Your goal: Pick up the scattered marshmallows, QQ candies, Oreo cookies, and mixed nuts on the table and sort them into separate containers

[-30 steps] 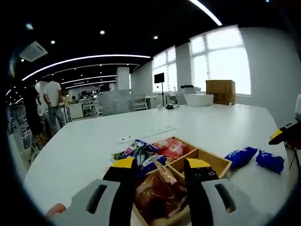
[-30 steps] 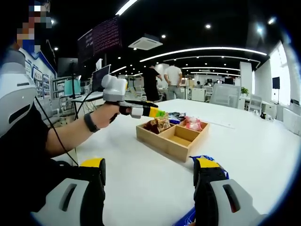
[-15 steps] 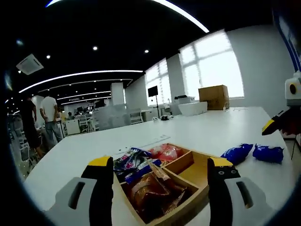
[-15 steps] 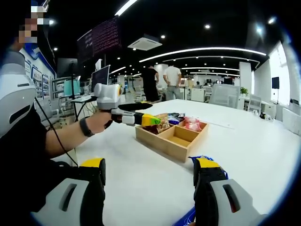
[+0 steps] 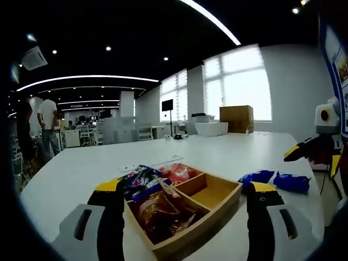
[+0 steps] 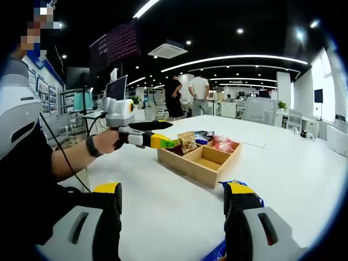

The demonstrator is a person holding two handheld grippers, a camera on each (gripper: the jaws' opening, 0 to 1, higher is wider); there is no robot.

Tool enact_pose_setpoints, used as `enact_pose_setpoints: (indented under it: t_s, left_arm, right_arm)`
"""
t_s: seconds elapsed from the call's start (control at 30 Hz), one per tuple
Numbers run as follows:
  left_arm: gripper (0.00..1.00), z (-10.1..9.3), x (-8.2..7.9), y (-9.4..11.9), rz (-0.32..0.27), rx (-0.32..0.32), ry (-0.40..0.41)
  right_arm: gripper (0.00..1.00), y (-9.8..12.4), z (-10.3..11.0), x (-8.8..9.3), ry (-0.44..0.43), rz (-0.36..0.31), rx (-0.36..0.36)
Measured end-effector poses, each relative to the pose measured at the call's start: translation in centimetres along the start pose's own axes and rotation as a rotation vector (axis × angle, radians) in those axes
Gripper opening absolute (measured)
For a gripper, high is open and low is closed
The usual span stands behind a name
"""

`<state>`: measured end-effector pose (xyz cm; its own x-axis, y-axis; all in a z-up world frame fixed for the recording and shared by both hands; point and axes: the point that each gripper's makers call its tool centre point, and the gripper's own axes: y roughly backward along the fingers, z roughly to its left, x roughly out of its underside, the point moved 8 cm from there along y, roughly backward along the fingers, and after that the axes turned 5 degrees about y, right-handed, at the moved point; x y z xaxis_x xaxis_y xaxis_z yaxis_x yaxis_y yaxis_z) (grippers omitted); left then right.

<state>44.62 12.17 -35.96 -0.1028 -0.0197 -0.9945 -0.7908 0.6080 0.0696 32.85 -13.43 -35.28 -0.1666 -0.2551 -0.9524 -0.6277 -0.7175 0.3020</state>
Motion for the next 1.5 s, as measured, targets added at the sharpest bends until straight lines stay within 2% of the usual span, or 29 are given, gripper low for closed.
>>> enact_pose_setpoints:
  t_s: [0.17,0.37,0.57,0.73,0.9,1.5]
  left_arm:
    - [0.97,-0.6,0.4,1.1,0.015,0.017,-0.023]
    - [0.97,-1.1,0.7,2.5,0.032,0.045,-0.011]
    - [0.97,-1.4,1.0,4.0,0.053,0.032,-0.055]
    - [0.97,-1.6,1.1,5.3,0.056,0.035,-0.048]
    - [0.97,-1.8,1.7,6.4,0.086,0.034,-0.054]
    - [0.97,-2.3,2.4,9.7,0.101,0.033,-0.053]
  right_arm:
    - [0.72,0.2,-0.1,0.0,0.001,0.001,0.004]
    - [0.72,0.3,-0.3,-0.2,0.003,-0.001,0.010]
    - [0.73,0.0,-0.3,-0.2,0.007,0.001,0.005]
    - [0.73,-0.1,-0.3,-0.2,0.009,0.003,0.002]
    - [0.73,0.0,-0.3,-0.3,0.011,0.001,0.005]
    - [0.73,0.0,0.0,-0.2,0.009,0.001,0.007]
